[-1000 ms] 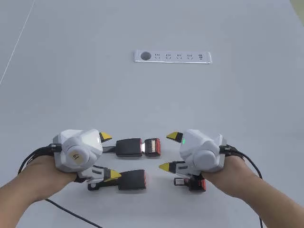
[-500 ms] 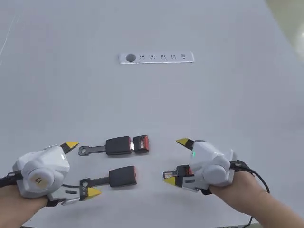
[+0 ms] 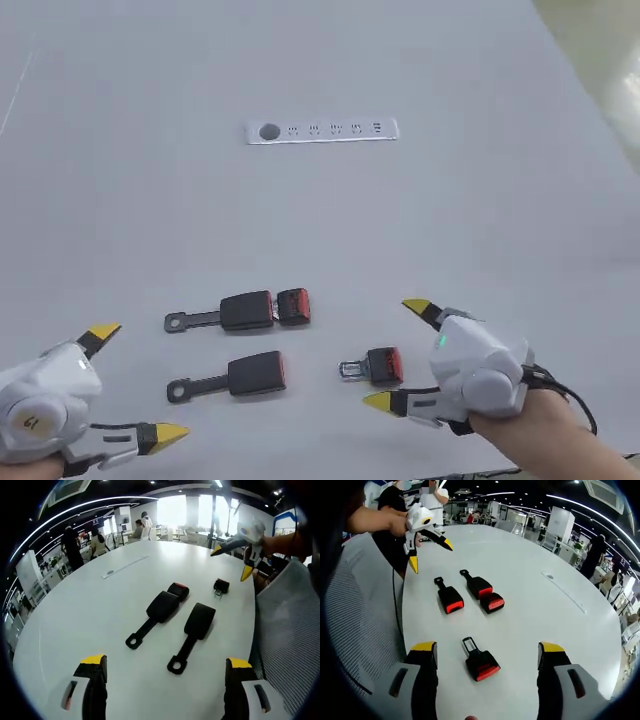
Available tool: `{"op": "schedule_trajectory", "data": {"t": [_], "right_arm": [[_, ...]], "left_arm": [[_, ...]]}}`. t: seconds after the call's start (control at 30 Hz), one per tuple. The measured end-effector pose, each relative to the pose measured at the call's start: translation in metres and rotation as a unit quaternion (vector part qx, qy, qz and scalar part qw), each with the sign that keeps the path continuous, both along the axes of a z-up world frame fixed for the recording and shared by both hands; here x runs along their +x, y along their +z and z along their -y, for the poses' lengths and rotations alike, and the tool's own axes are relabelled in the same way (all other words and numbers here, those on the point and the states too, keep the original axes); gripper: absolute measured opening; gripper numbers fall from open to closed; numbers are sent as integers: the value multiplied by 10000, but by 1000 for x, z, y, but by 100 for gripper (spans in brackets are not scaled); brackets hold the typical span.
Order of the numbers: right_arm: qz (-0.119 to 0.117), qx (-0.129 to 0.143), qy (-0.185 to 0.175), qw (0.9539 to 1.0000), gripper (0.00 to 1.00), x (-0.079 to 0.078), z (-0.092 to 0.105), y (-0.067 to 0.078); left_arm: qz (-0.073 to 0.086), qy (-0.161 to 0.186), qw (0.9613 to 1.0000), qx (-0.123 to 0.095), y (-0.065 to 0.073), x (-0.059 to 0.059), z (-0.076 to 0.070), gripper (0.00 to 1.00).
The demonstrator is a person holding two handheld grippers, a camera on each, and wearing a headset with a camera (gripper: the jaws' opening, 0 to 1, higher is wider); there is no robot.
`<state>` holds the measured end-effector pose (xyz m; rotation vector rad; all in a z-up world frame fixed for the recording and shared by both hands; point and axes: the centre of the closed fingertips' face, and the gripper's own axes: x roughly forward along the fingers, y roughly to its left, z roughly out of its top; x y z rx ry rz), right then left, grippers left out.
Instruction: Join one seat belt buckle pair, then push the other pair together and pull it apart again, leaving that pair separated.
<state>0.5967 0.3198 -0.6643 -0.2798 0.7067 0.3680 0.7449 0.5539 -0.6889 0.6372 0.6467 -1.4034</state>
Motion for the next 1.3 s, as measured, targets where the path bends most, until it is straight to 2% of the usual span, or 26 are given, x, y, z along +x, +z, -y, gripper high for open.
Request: {"op": "schedule_trajectory", "data": {"t": [0.17,0.33,0.5,0.83,0.93,1.0,1.1,1.3], "right_arm": [[82,20,-83,9999,90,-6,2,4],[58,-4,-238,9997,99,-11,10,-3],[22,-65,-288,9996,100,-15,13,-5],[20,-32,-317,9995,98,-19,13,-4],[53,8,-357,9993,99,-19,13,-2],[38,66,-388,9992,99,-19,12,-2],[36,14,-425,9991,100,-19,13,-2],[75,76,-480,9988,100,-20,10,1]], "left_arm": [[-69,189,9998,-19,1,2,-12,100],[-62,305,9995,-50,2,2,-17,100],[-56,338,9994,-65,2,1,-20,100],[5,435,9990,-117,8,-2,-22,100],[-2,435,9990,-111,9,-4,-23,100],[-70,423,9990,-109,8,-7,-24,100],[-45,418,9991,-106,9,-8,-25,100],[-12,488,9987,-176,11,-9,-26,100]]}}
